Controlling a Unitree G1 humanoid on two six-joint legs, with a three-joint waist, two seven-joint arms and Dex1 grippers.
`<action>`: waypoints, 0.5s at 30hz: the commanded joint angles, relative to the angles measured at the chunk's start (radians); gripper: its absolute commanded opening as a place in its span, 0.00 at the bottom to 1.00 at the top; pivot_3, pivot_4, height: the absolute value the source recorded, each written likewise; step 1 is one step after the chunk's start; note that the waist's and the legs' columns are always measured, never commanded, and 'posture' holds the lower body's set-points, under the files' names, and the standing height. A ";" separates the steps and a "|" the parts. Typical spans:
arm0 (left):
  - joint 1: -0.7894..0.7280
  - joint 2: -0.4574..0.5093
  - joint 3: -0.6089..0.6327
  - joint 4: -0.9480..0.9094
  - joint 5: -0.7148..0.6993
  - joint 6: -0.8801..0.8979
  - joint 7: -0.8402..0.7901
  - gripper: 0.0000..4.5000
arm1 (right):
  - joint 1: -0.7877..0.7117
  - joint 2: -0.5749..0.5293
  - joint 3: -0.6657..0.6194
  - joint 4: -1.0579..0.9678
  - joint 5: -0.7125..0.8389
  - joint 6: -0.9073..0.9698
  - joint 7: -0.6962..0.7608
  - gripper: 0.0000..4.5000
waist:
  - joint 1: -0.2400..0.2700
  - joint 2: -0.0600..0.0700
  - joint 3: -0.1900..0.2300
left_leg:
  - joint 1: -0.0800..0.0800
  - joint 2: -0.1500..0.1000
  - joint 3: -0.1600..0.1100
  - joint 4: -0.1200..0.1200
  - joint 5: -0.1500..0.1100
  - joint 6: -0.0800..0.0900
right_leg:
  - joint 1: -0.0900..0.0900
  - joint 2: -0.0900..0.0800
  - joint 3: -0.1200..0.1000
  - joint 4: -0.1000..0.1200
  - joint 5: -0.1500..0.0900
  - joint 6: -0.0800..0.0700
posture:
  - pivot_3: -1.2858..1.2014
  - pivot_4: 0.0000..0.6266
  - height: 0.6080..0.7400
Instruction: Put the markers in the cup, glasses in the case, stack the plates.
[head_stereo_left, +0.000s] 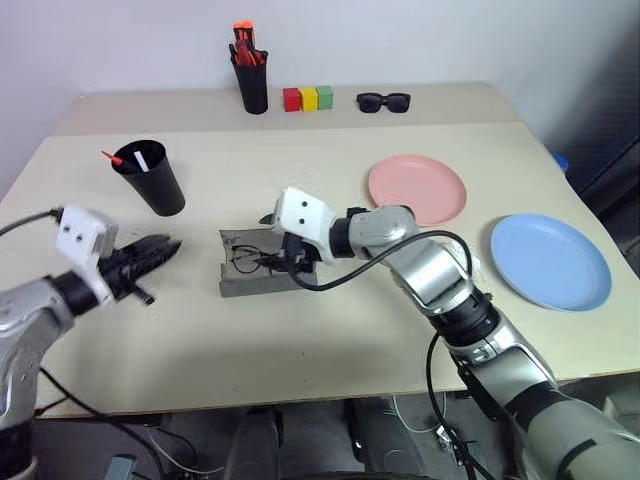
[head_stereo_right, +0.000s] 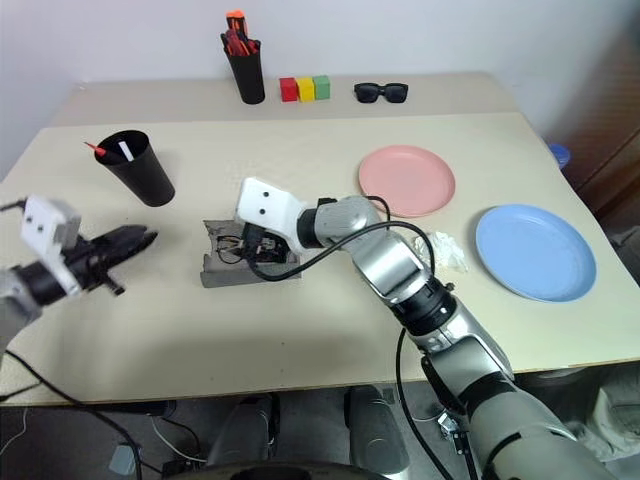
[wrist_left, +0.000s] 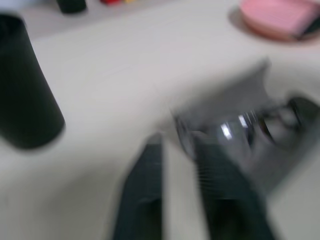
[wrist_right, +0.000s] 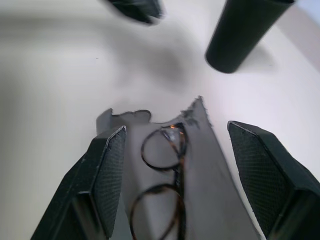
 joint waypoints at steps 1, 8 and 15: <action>-0.132 -0.016 -0.124 0.060 0.063 0.013 0.068 0.01 | 0.038 -0.057 -0.061 -0.095 0.024 -0.010 0.024 0.76 | 0.005 0.000 0.000 | 0.000 0.000 0.000 0.000 0.000 0.000 | 0.000 0.000 0.000 0.000 0.000 0.000 | 0.52 0.24 1.00; -0.505 -0.052 -0.407 0.458 0.252 -0.096 0.000 0.01 | 0.197 -0.278 -0.177 -0.275 0.090 -0.039 0.130 0.76 | 0.017 0.000 0.000 | 0.000 0.000 0.000 0.000 0.000 0.000 | 0.000 0.001 0.000 -0.001 0.000 0.000 | 0.52 0.24 1.00; -0.655 -0.047 -0.599 0.722 0.336 -0.206 -0.323 0.01 | 0.355 -0.424 -0.263 -0.387 0.144 -0.004 0.159 0.76 | 0.012 0.000 0.000 | 0.000 0.000 0.000 -0.002 0.000 0.000 | -0.001 0.001 0.000 -0.001 -0.001 0.000 | 0.52 0.24 1.00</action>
